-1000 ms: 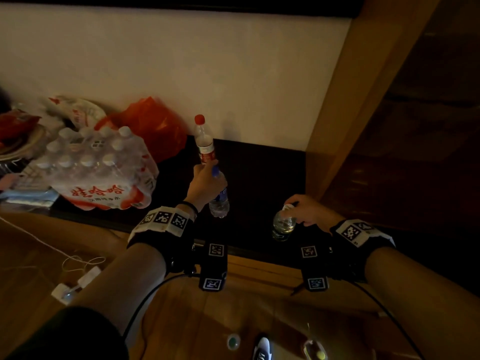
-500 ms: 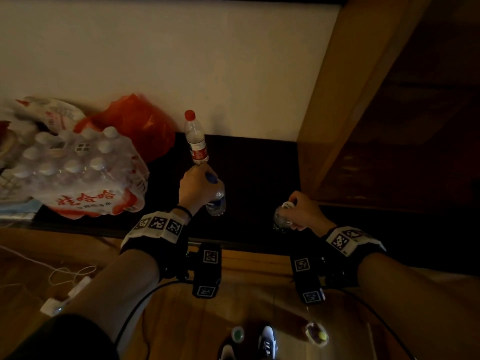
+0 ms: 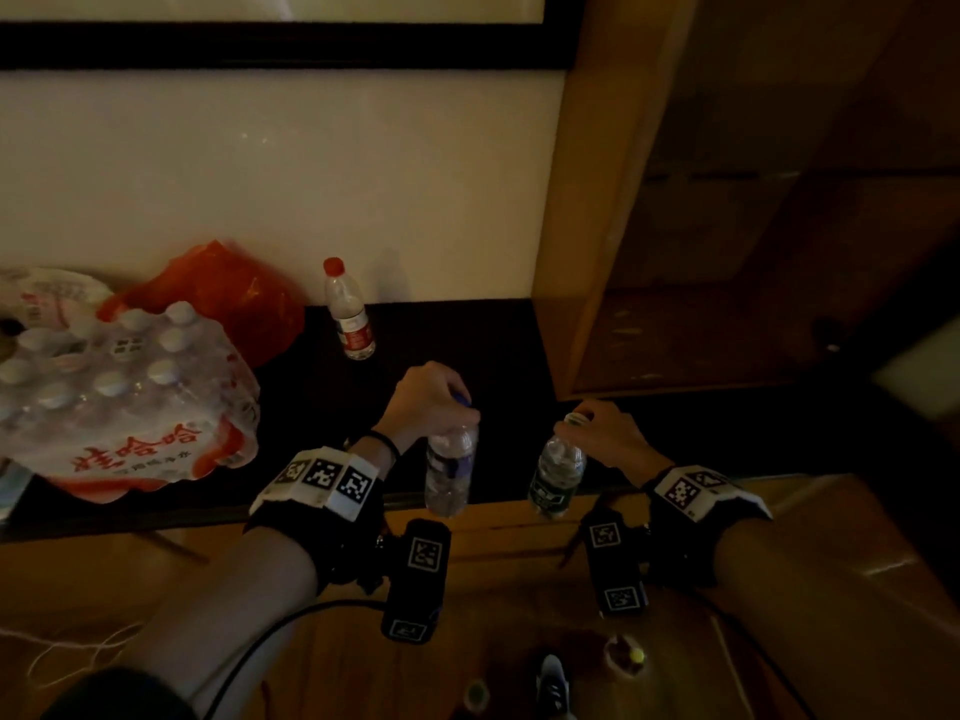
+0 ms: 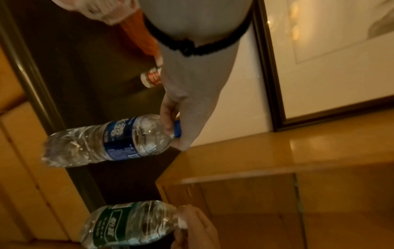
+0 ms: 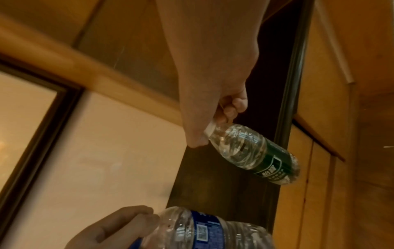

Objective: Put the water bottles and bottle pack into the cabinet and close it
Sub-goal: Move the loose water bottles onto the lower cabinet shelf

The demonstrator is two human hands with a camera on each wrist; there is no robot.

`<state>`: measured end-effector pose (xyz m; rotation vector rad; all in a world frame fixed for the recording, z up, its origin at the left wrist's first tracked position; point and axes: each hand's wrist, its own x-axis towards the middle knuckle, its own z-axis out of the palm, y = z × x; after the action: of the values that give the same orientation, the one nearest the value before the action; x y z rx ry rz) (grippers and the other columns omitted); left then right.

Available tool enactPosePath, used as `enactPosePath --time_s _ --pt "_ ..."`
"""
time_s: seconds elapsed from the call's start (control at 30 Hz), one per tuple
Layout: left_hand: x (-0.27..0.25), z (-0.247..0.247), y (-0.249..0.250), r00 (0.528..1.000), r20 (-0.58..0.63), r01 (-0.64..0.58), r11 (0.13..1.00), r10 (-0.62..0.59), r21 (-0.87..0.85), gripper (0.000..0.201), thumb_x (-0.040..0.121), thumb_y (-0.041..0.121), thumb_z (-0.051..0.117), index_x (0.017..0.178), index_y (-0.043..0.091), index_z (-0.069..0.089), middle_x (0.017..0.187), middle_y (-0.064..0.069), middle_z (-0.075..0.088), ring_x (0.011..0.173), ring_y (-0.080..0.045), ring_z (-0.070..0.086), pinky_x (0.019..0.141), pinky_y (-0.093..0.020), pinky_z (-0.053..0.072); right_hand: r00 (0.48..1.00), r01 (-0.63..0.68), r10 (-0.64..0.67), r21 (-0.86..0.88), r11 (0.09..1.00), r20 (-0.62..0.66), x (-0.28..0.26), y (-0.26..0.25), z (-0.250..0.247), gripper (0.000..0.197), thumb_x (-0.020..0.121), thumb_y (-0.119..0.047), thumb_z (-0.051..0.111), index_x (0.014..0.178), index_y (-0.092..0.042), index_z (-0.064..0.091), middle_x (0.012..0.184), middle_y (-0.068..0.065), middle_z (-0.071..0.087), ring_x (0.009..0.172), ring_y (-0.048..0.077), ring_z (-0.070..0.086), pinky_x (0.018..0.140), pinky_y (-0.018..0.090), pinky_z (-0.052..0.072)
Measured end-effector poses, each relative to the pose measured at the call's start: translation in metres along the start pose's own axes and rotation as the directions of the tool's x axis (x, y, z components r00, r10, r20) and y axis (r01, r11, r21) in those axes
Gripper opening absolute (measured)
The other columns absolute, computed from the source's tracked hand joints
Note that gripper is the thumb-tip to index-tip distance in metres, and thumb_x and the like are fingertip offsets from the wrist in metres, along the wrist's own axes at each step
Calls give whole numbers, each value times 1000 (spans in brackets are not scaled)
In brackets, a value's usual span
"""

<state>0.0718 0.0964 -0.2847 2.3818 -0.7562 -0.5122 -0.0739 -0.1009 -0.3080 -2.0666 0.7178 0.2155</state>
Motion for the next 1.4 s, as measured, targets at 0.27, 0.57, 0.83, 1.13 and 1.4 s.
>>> enactPosePath --time_s 0.27,0.57,0.83,1.13,1.4 --pt "30 49 90 968 158 -193 981 194 -23 18 65 24 81 76 14 71 81 2 69 80 -12 67 65 -26 54 962 -125 137 65 990 -238 -18 44 -69 35 81 -35 65 99 -6 62 79 5 55 67 17 52 58 27 40" --pt "106 100 205 950 156 -271 962 272 -29 17 66 26 80 79 20 71 81 8 64 80 -7 60 63 -21 46 885 -157 201 137 978 -421 7 103 -175 39 86 -32 63 71 2 52 68 22 49 66 32 53 64 37 45" --pt "186 132 246 990 97 -79 964 106 -254 9 71 15 76 79 14 73 100 -1 72 99 -10 63 89 -36 56 850 -177 222 138 975 -477 75 123 -249 43 88 -39 61 55 -23 38 56 -2 40 48 12 38 51 25 29" --pt "232 138 261 958 -247 54 939 -145 -340 19 82 12 70 101 14 68 86 2 58 69 -9 53 52 -16 46 892 -122 189 184 975 -411 150 115 -274 44 94 -34 53 132 -12 52 128 15 59 115 34 59 83 36 50" --pt "262 144 258 885 -370 121 905 -284 -407 17 92 7 56 98 16 68 73 4 54 54 -3 43 40 -14 38 888 -67 201 317 946 -412 197 104 -278 38 97 -22 49 128 -1 54 128 22 58 118 37 55 89 36 45"
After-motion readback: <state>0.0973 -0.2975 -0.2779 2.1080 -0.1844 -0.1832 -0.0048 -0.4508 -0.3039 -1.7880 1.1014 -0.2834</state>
